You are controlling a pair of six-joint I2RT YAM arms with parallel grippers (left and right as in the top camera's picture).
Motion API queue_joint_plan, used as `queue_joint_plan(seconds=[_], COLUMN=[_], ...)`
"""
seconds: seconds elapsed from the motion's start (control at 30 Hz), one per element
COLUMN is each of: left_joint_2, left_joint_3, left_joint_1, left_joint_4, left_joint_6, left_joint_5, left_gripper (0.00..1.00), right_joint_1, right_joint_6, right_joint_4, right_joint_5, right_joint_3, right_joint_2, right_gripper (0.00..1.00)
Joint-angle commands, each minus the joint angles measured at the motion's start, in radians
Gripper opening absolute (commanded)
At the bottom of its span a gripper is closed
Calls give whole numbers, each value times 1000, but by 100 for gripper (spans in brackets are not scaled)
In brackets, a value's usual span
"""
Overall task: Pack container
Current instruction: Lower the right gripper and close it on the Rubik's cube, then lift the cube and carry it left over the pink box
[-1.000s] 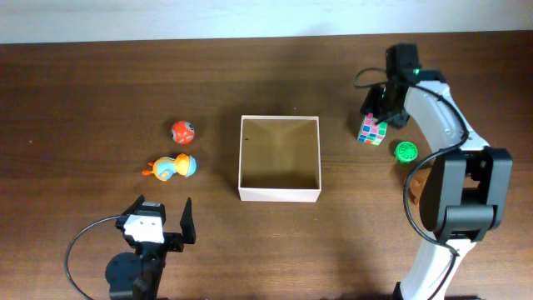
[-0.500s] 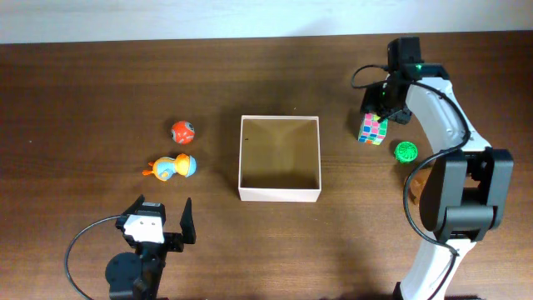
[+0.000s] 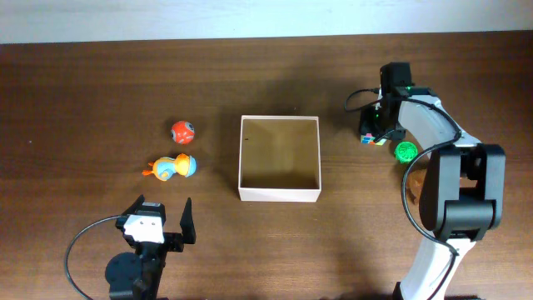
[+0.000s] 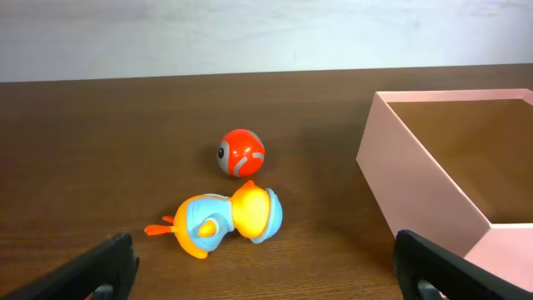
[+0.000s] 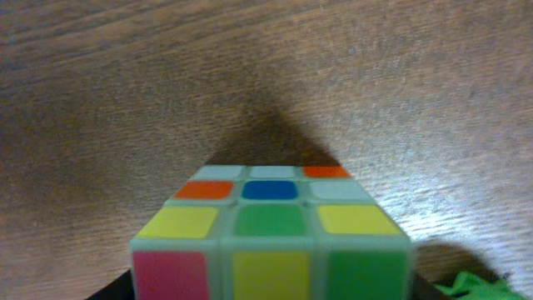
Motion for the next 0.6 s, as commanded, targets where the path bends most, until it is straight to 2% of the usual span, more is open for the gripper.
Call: queue_joint_plan(seconds=[0.0,0.13,0.57], left_joint_2=[-10,-10,-10], left_joint_3=[-5,-5,-5], left_joint_1=[7,7,7], left_joint_4=[0,0,0], left_joint_6=[19,19,19], left_joint_5=[10,11,11], left_gripper=[99,99,99], right_joint_1=[-1,-1,-1], right_joint_6=[-11,-10,-11], right_joint_4=[12,19,-34], right_joint_5=[15,15,15], right_joint_3=[-11,-11,34], right_joint_2=[5,5,3], right_gripper=[56,52,52])
